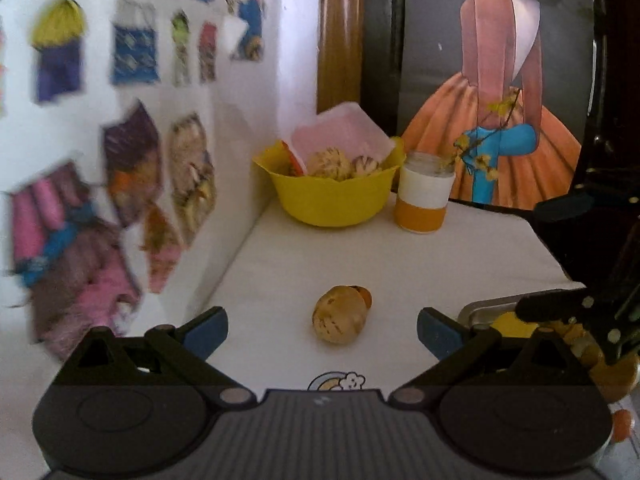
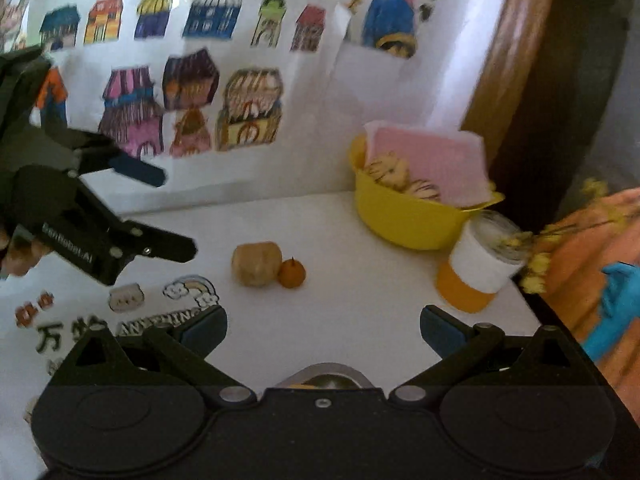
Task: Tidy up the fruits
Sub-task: 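Lift both open tools away from the tray toward the last fruits, then grasp the tan spotted fruit with the left tool while the right tool grasps the small orange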
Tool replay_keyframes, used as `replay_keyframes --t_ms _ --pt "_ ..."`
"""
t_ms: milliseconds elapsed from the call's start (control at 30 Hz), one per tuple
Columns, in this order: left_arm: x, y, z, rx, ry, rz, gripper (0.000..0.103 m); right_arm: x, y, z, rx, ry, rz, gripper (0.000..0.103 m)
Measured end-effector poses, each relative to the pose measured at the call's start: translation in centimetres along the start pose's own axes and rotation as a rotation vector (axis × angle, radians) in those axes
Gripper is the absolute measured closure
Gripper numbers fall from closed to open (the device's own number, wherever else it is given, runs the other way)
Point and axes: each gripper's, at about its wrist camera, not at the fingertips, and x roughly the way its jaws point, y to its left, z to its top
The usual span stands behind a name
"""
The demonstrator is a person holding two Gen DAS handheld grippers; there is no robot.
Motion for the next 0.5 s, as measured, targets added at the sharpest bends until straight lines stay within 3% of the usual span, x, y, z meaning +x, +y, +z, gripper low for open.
replay_keyframes --t_ms 200,367,500 --pt "3.9 0.0 0.3 -0.022 0.026 -0.086 0.001 4.9 -0.8 -0.6 -0.072 0.035 0.049 0.006" --pt "7.6 0.3 0.7 -0.043 0.112 -0.028 0.001 8.1 -1.7 -0.2 -0.048 0.081 0.101 0.015" --pt "9.6 1.3 0.6 -0.105 0.165 -0.042 0.002 9.9 -2.1 1.0 -0.084 0.071 0.137 0.019"
